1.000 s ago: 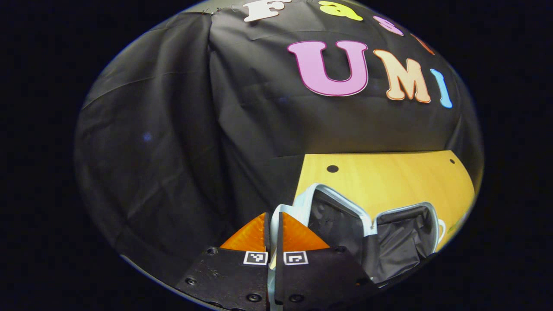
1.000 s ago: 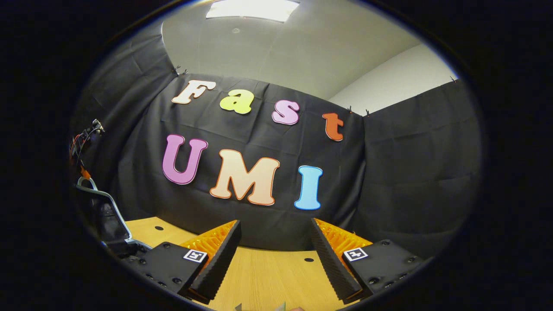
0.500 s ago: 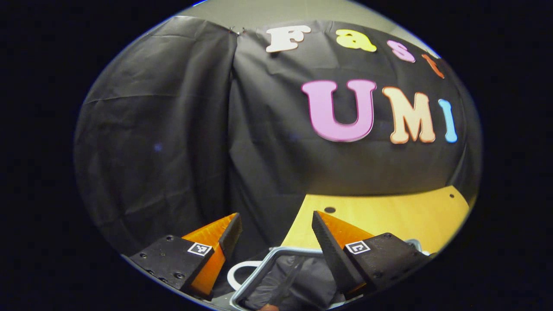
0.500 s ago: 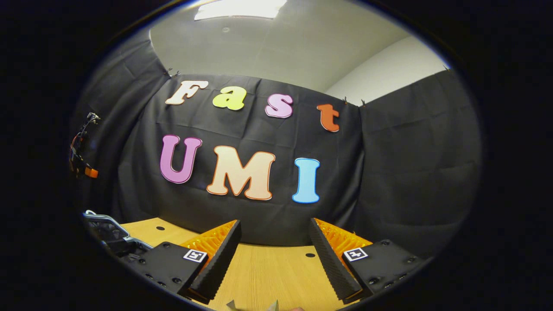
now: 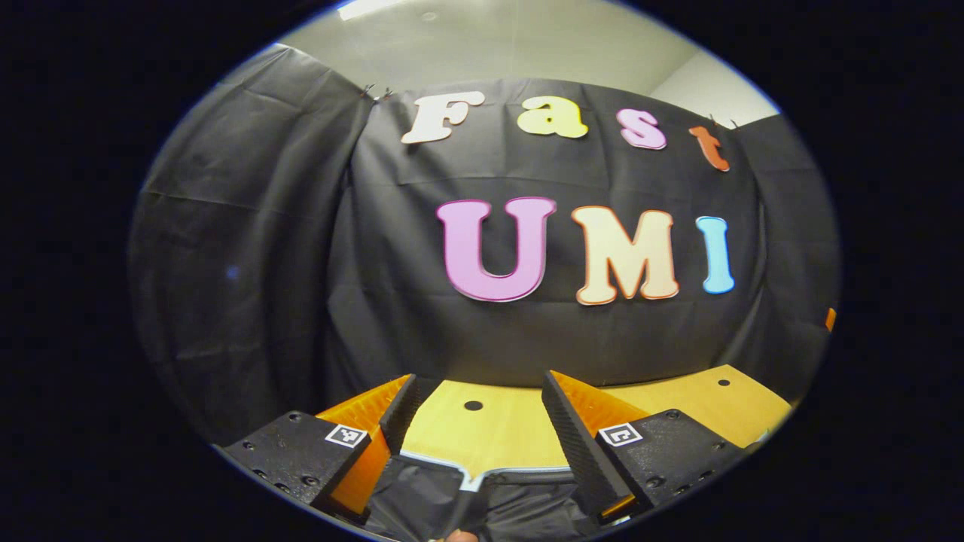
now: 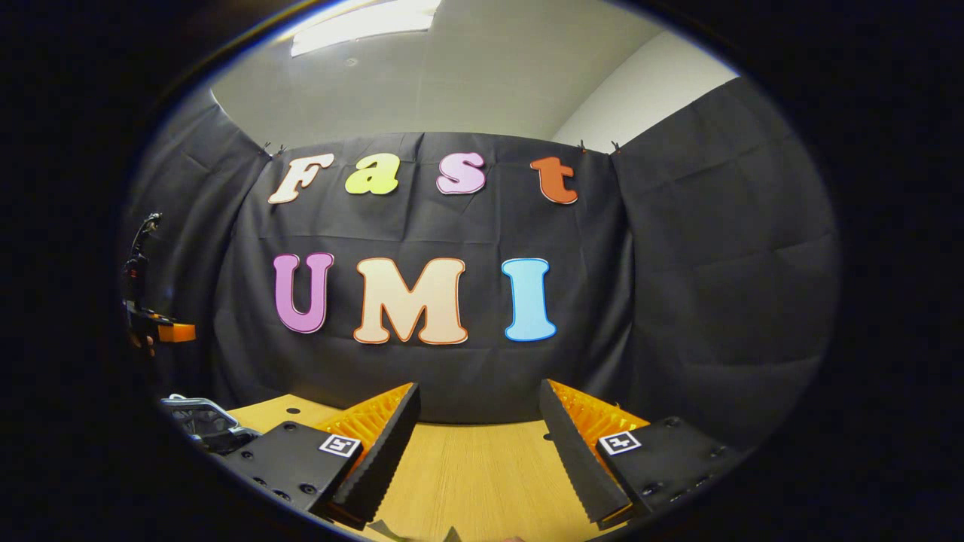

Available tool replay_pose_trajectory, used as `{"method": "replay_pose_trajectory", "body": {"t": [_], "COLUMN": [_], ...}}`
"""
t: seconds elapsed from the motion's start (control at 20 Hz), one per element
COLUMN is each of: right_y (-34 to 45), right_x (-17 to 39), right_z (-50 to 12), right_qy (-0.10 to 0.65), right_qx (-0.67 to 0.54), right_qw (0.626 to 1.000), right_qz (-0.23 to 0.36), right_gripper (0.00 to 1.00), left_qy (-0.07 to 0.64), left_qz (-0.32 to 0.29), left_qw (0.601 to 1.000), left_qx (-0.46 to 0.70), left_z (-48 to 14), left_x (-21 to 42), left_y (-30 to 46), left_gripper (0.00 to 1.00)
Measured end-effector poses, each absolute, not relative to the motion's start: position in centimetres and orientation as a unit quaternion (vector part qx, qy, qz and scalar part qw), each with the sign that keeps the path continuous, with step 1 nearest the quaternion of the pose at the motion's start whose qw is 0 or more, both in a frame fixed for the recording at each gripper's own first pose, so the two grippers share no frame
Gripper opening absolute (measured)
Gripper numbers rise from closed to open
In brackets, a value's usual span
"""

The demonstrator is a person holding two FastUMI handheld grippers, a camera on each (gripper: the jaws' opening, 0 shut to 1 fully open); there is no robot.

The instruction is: First open the suitcase, pack the skin care products into it, and then close the suitcase.

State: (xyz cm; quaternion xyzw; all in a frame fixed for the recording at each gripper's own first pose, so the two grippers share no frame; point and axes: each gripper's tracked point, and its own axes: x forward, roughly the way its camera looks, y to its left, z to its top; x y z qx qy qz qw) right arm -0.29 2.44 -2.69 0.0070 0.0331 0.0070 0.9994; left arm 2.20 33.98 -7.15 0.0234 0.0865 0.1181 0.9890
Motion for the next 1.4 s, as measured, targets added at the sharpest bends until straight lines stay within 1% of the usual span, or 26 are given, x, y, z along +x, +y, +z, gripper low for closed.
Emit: {"method": "replay_pose_trajectory", "body": {"t": [0.25,0.3,0.35,0.45,0.5,0.75,0.85,0.9,1.15,1.3,1.35,1.4], "right_y": [2.8,2.9,3.0,3.1,3.3,3.6,3.7,3.7,3.8,3.8,3.9,4.0], "right_x": [0.1,0.2,0.2,-0.1,-0.4,-0.4,-0.9,-0.9,-2.0,-2.1,-2.2,-2.5], "right_z": [-2.9,-3.1,-3.3,-3.7,-3.9,-4.2,-4.3,-4.5,-5.2,-5.5,-5.7,-6.0], "right_qy": [0.033,0.034,0.036,0.047,0.052,0.056,0.06,0.063,0.085,0.089,0.094,0.101], "right_qx": [0.026,0.031,0.035,0.04,0.041,0.026,0.026,0.024,0.009,0.003,0.002,0.003], "right_qw": [0.998,0.998,0.998,0.996,0.996,0.992,0.991,0.99,0.985,0.982,0.981,0.98], "right_qz": [0.043,0.046,0.049,0.057,0.065,0.107,0.118,0.122,0.152,0.164,0.167,0.17], "right_gripper": [0.98,0.98,0.98,0.98,0.99,0.99,0.98,0.99,0.99,0.99,0.99,0.99], "left_qy": [0.093,0.09,0.088,0.091,0.095,0.149,0.167,0.173,0.22,0.259,0.271,0.283], "left_qz": [0.074,0.066,0.058,0.04,0.029,-0.039,-0.062,-0.072,-0.101,-0.1,-0.101,-0.106], "left_qw": [0.993,0.994,0.994,0.995,0.995,0.988,0.984,0.982,0.969,0.959,0.955,0.951], "left_qx": [0.005,0.0,-0.002,-0.005,-0.005,-0.016,-0.025,-0.029,-0.045,-0.061,-0.063,-0.066], "left_z": [-8.2,-8.4,-8.8,-9.6,-10.1,-15.3,-17.1,-17.9,-23.3,-27.0,-28.0,-28.9], "left_x": [3.0,3.1,3.2,2.9,2.8,1.3,0.4,0.1,-2.3,-4.1,-4.6,-5.2], "left_y": [24.2,22.4,20.9,17.7,16.3,8.4,5.7,4.5,0.2,-1.0,-1.3,-1.8], "left_gripper": [0.96,0.97,0.94,0.97,0.96,0.96,0.97,0.96,0.96,0.9,0.83,0.81]}}
